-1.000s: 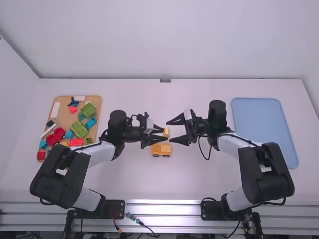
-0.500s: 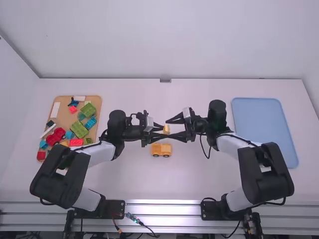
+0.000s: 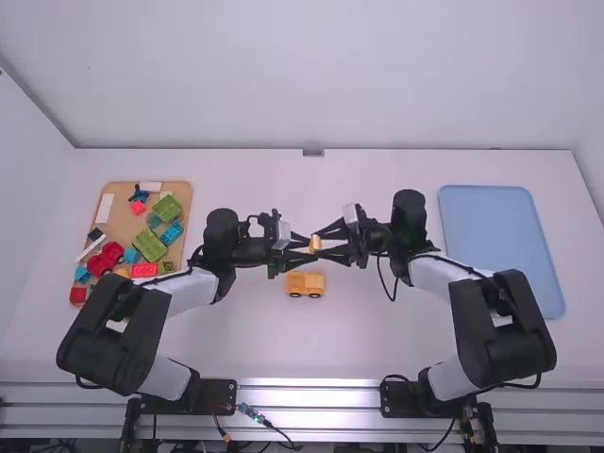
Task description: Assemble lego blocks to make yellow taxi
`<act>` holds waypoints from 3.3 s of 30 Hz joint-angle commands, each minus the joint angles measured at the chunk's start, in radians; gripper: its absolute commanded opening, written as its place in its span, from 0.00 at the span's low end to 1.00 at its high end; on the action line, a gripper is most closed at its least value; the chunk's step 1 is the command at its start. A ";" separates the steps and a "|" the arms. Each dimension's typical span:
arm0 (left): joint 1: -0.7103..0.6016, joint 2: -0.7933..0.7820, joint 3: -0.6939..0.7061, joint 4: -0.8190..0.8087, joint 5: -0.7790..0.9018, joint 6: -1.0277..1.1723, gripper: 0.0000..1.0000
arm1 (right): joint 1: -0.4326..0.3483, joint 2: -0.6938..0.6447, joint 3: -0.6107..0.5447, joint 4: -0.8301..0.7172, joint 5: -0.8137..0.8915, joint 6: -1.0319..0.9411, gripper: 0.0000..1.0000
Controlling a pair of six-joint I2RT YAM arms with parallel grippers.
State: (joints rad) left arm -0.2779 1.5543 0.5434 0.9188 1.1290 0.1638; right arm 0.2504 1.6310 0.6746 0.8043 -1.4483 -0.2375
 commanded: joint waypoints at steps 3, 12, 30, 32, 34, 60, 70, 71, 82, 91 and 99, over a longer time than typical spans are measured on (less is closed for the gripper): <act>0.003 -0.015 0.026 0.008 0.000 -0.005 0.02 | -0.002 0.009 0.026 0.000 -0.016 0.002 0.31; 0.003 -0.015 0.026 -0.011 -0.025 -0.007 0.99 | 0.000 0.009 0.026 -0.004 0.043 0.010 0.15; 0.229 -0.050 0.288 -1.235 -0.178 0.764 0.99 | 0.039 0.008 0.089 -0.322 0.446 -0.056 0.00; 0.233 -0.049 0.329 -1.325 -0.206 0.819 0.99 | 0.052 0.008 0.118 -0.406 0.472 -0.111 0.00; 0.231 -0.049 0.422 -1.511 -0.303 0.975 0.99 | 0.087 0.008 0.200 -0.623 0.556 -0.237 0.00; 0.731 -0.067 0.563 -1.769 -0.137 1.613 0.99 | 0.566 0.347 0.849 -1.581 1.316 -0.604 0.00; 0.911 -0.065 0.563 -1.781 -0.026 1.675 0.99 | 0.651 0.547 1.061 -1.711 1.323 -0.597 0.00; 0.931 -0.063 0.563 -1.780 -0.014 1.675 0.99 | 0.656 0.559 1.070 -1.710 1.322 -0.588 0.00; 1.069 0.003 0.563 -1.783 0.094 1.678 0.99 | 0.680 0.660 1.086 -1.676 1.364 -0.481 0.00; 1.062 0.009 0.562 -1.789 0.108 1.679 0.99 | 0.680 0.670 1.086 -1.645 1.340 -0.476 0.00; 1.065 0.009 0.562 -1.797 0.109 1.679 0.99 | 0.680 0.670 1.086 -1.638 1.336 -0.469 0.13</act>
State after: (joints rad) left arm 0.7879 1.5570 1.0969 -0.8722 1.1950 1.8267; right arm 0.9329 2.2910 1.7397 -0.8318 -0.1020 -0.7120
